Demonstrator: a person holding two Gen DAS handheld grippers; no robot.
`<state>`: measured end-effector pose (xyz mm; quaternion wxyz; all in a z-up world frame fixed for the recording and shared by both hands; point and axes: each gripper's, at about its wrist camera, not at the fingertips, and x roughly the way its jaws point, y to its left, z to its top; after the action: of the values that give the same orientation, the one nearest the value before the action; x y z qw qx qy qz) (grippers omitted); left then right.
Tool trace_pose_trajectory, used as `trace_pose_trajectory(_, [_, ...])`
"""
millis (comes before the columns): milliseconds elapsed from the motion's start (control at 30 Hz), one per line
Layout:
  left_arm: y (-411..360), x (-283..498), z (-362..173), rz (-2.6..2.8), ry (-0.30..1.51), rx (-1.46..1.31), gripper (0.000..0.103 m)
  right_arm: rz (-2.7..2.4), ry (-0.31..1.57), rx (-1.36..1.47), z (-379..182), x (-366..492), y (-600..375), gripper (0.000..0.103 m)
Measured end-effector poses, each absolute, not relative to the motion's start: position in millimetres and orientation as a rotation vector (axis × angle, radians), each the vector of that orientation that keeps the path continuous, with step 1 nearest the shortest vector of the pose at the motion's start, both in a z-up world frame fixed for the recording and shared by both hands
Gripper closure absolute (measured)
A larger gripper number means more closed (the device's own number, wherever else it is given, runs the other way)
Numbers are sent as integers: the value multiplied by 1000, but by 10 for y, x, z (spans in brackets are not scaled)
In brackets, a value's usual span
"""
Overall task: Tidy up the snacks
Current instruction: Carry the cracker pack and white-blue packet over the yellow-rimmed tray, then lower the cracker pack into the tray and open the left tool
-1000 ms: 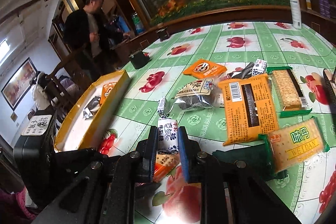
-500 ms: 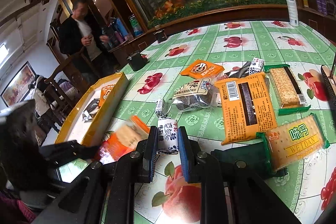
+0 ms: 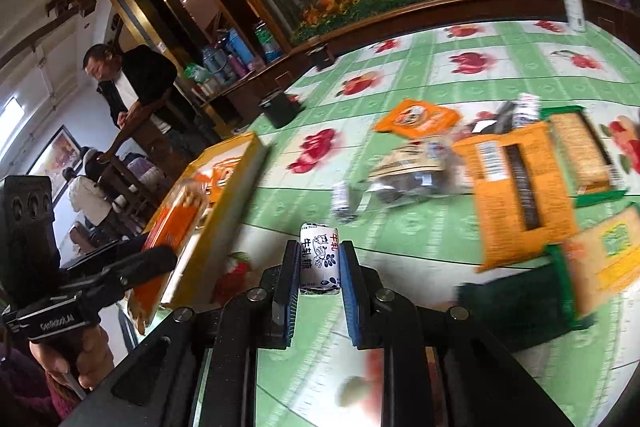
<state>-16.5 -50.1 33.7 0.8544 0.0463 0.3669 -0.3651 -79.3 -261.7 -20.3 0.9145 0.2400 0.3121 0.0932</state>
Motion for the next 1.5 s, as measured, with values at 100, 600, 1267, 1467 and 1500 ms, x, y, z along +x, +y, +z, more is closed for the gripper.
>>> trace_pose_trajectory(100, [-340, -96, 347, -740, 769, 76, 51, 230, 644, 471, -129, -687, -2393, 82])
trace_pose_trajectory(600, [495, 387, 247, -567, 781, -61, 50, 381, 696, 369, 59, -76, -1246, 82])
trace_pose_trajectory(1267, [687, 1326, -82, -297, 892, -79, 50, 334, 803, 220, -184, 556, -573, 81])
trace_pose_trajectory(1467, [670, 1332, -65, -276, 887, -56, 50, 318, 787, 171, -193, 558, -518, 81])
trace_pose_trajectory(1500, [671, 1327, -68, -273, 884, -52, 50, 313, 785, 162, -195, 557, -508, 81])
